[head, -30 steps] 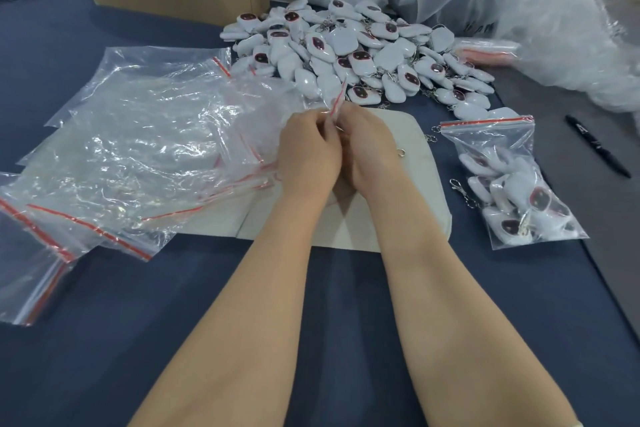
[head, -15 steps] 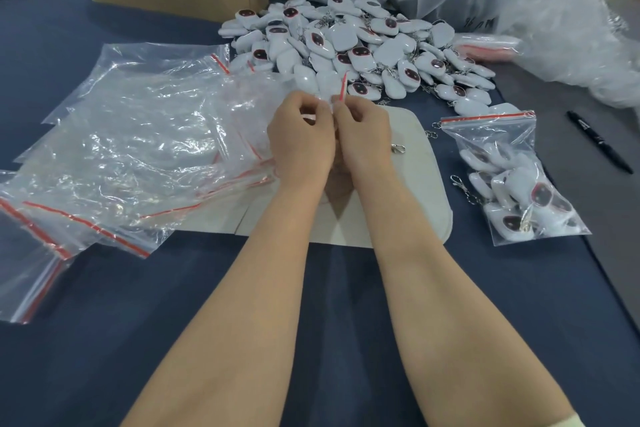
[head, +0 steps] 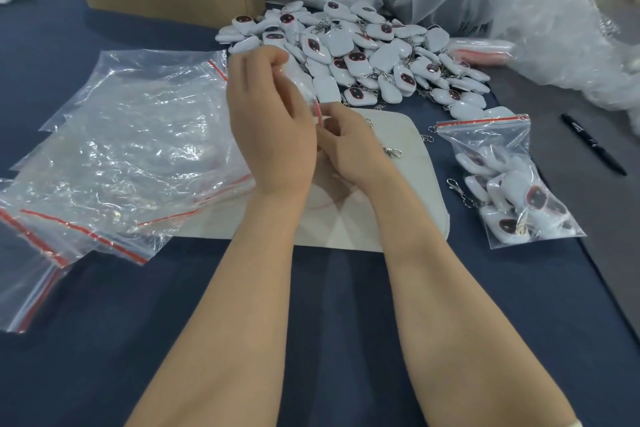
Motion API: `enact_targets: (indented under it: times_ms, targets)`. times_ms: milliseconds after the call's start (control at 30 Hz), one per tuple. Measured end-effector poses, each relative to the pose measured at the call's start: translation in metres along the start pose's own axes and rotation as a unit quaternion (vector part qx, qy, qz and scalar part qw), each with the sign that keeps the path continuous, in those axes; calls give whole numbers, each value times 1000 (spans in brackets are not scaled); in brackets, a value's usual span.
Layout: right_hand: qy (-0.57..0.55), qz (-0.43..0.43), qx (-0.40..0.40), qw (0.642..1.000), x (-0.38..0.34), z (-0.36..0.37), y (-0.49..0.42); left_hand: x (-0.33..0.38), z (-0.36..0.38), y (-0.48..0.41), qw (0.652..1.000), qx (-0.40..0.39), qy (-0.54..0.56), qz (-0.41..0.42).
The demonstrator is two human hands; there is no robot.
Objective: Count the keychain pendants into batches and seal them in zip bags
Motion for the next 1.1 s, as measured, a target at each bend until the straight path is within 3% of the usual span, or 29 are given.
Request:
enact_targets:
  times_ms: [67, 133, 233, 300, 367, 433, 467, 533, 633, 767, 900, 1033, 1100]
  targets:
    - [-25, 2, -14, 1000, -2, 3, 2, -2, 4, 0, 1000, -11, -14, 2]
    - [-17, -4, -17, 1000, -6, 3, 3, -9, 23, 5, 995, -86, -44, -12]
    - [7, -7, -30, 999, -5, 4, 1, -31, 53, 20, 971, -215, -63, -78]
    - [-14, 20, -17, 1000, -1, 1, -2, -45, 58, 26, 959, -242, -55, -140]
    - [-54, 45, 60, 996, 6, -15, -3, -53, 55, 28, 954, -233, -62, -178]
    - [52, 15, 162, 985, 4, -36, -1, -55, 53, 27, 955, -219, -67, -187]
    - [125, -9, 175, 977, 1, -38, -2, -55, 54, 27, 956, -215, -68, -188]
    - [259, -31, 122, 958, -1, -21, -10, -56, 54, 26, 956, -211, -71, -192]
    - [380, 32, 59, 923, 14, -1, -26, -59, 55, 26, 953, -214, -65, -206]
    - [410, 99, 23, 907, 26, 6, -42, -60, 55, 26, 949, -213, -50, -225]
    - [422, 107, 24, 900, 28, 7, -47, -56, 55, 26, 950, -214, -68, -218]
    - [359, 89, 132, 920, 20, -7, -44, -55, 55, 26, 950, -217, -72, -213]
    - [266, 49, 207, 940, 10, -19, -38, -55, 55, 26, 949, -220, -78, -213]
Point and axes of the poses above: each hand's wrist, its own y-axis away from the middle knuckle, its own z-axis out of the palm, x = y × z, the point moved 8 cm from there along -y, towards the middle knuckle, and after that the axes turned 5 degrees about -y, right-handed, at the moved point
